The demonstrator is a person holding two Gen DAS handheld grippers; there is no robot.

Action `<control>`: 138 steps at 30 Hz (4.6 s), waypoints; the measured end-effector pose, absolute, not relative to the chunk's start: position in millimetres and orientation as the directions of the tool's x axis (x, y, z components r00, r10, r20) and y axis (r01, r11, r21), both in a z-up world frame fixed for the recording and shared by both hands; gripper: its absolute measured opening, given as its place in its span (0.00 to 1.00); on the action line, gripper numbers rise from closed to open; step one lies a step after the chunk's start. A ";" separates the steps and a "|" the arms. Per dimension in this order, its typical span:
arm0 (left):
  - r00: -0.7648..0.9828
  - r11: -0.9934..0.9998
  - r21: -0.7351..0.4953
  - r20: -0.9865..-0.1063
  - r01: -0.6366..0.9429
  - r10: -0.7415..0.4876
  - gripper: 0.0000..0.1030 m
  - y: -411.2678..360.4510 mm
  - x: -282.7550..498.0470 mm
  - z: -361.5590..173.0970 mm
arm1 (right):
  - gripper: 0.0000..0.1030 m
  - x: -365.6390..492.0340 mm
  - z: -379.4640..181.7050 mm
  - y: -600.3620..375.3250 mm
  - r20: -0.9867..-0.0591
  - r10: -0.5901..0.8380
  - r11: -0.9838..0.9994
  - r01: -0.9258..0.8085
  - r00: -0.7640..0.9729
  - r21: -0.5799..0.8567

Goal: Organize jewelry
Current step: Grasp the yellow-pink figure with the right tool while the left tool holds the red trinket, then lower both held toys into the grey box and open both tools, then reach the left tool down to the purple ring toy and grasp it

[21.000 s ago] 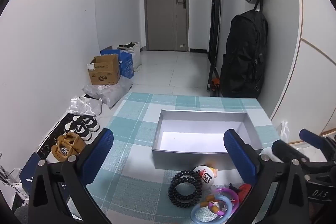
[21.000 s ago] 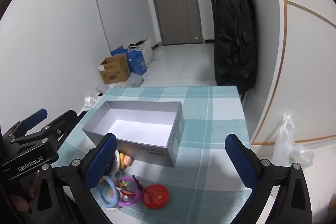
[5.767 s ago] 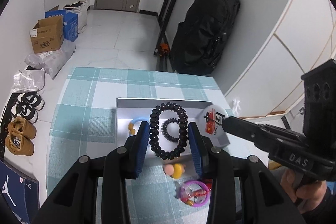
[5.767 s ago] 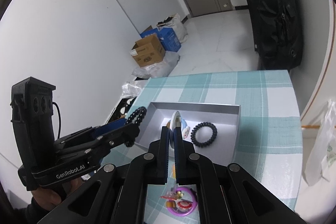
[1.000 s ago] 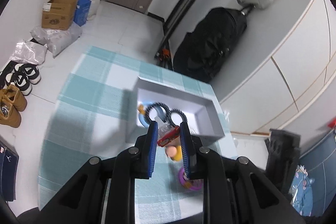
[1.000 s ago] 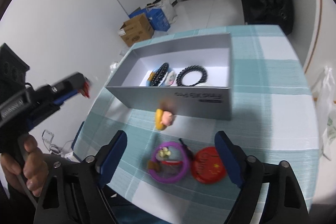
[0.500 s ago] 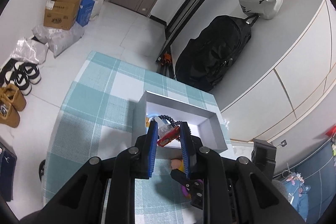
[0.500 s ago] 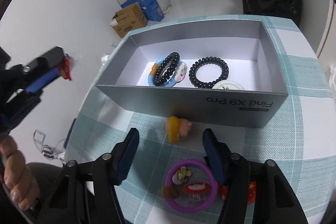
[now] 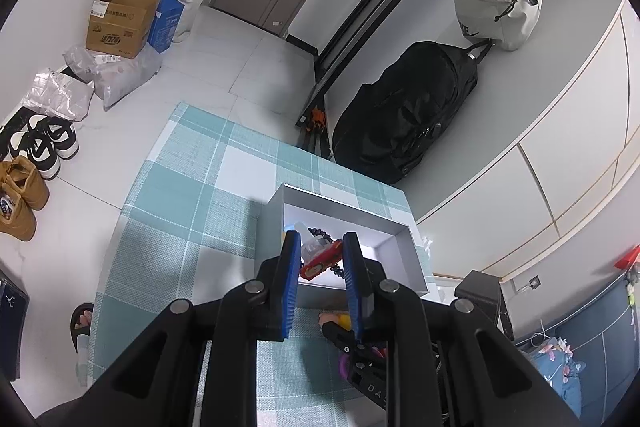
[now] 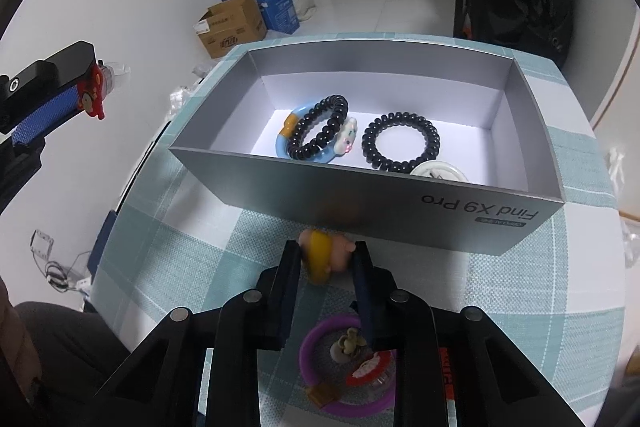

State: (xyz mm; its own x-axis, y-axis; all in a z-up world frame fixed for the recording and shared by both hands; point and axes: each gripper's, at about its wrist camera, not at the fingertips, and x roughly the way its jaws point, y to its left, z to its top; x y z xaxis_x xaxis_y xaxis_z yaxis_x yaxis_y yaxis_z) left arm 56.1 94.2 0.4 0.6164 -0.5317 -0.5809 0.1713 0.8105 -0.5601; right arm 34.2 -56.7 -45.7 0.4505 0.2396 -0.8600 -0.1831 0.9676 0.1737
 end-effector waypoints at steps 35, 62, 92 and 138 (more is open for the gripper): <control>0.594 0.885 -0.407 -0.662 0.227 -0.457 0.16 38.0 81.6 -2.5 | 0.24 71.3 36.4 -104.1 -0.667 0.457 0.889 -0.324 0.588 0.323; 0.483 0.922 -0.338 -0.786 0.186 -0.386 0.16 12.0 126.7 -39.8 | 0.24 119.6 -0.7 -126.4 -0.671 0.543 0.840 -0.328 0.505 0.433; 0.529 0.931 -0.317 -0.766 0.183 -0.365 0.53 10.8 115.6 -30.5 | 0.43 107.8 3.8 -135.5 -0.679 0.501 0.865 -0.284 0.537 0.413; 0.452 0.891 -0.188 -0.807 0.413 -0.380 0.68 -39.1 1.9 -49.8 | 0.91 -12.3 17.2 -186.9 -0.719 0.316 0.944 -0.134 0.619 0.300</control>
